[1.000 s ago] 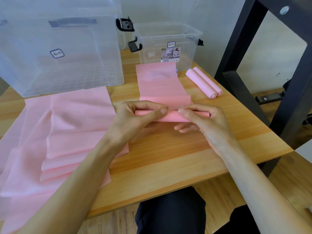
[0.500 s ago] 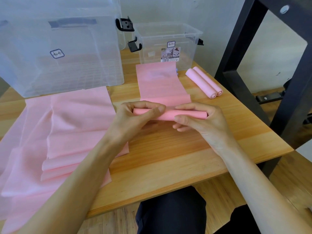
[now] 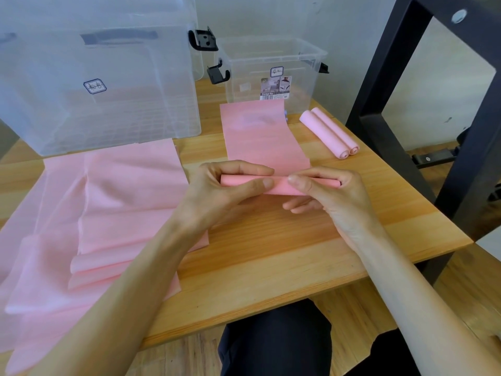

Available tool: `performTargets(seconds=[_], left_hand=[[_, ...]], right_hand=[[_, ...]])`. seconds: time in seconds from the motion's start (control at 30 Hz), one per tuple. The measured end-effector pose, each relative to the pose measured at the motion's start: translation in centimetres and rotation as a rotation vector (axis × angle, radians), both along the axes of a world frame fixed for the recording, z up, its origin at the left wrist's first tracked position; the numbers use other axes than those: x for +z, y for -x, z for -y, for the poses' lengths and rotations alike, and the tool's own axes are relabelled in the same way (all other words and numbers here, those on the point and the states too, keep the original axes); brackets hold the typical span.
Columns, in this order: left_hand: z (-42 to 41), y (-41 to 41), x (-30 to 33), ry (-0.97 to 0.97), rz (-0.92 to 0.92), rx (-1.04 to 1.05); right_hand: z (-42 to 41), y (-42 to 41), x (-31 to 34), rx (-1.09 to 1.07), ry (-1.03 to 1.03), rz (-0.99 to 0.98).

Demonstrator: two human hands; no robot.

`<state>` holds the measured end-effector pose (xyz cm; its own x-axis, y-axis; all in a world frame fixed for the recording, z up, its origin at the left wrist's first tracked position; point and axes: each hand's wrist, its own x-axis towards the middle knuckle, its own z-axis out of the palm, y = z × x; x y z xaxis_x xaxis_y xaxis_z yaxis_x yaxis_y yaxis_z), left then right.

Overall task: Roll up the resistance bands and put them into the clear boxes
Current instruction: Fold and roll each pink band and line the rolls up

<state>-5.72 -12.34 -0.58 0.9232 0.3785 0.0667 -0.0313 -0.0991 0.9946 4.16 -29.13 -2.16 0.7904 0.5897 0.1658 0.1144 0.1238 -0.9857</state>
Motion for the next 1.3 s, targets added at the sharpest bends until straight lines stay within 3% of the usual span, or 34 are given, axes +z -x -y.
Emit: performTargets(seconds=[0.17,0.37,0.5,0.6,0.97,1.13,1.3], left_hand=[[-0.12,-0.01,0.05,0.067,-0.056,0.036],[0.05,0.02,0.13,-0.023,-0.033,0.051],[-0.29,-0.08,-0.1,0.054,-0.076,0.053],[-0.22,-0.05,-0.08,-0.022,-0.034,0.026],[-0.15,0.03,-0.03,-0.021,0.019,0.0],[-0.55,-0.09,-0.23,0.114,-0.075,0.031],[-0.1,0.05,0.0,0.067,0.007,-0.026]], right_hand=[[-0.06,0.06,0.05,0.037,-0.024,0.021],[-0.07,-0.05,-0.08,0.024,0.014,-0.003],[-0.07,-0.02,-0.04,0.053,-0.002,0.013],[-0.01,-0.05,-0.02,0.025,0.007,0.009],[0.0,-0.08,-0.12,0.03,0.009,-0.012],[-0.16,0.07,-0.1,0.049,-0.002,0.046],[-0.02,0.01,-0.02,0.028,-0.001,-0.002]])
